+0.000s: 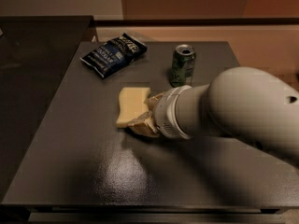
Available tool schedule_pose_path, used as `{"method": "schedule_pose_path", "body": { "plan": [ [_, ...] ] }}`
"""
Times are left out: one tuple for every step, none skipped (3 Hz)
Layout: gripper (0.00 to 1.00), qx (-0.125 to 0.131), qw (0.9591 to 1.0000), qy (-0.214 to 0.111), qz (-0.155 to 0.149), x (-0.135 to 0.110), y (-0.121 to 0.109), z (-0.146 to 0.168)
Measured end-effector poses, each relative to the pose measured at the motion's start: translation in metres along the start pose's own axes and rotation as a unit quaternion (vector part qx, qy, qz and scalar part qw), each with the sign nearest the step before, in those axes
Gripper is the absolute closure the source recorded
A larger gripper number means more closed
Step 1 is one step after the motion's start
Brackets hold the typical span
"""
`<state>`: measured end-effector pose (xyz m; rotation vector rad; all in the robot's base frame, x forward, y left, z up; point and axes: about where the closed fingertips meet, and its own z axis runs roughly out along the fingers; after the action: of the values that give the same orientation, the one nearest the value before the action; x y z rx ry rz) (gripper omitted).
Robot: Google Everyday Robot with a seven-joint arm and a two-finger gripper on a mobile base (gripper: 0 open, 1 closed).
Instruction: Move sponge near green can
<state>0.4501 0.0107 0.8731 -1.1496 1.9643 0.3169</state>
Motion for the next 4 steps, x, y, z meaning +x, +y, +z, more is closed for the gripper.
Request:
{"method": "schedule_pose_path", "body": {
  "plan": [
    [1.00,0.029,0.9988,0.015,0.038,0.027,-0.031,-0.013],
    [1.00,0.053,0.9949,0.035,0.078,0.055,-0.060,-0.024],
    [0.82,0.072,0.9908,0.049,0.104,0.073,-0.079,-0.033],
    [0.58,0.090,0.9875,0.058,0.116,0.083,-0.096,-0.041]
  ]
}}
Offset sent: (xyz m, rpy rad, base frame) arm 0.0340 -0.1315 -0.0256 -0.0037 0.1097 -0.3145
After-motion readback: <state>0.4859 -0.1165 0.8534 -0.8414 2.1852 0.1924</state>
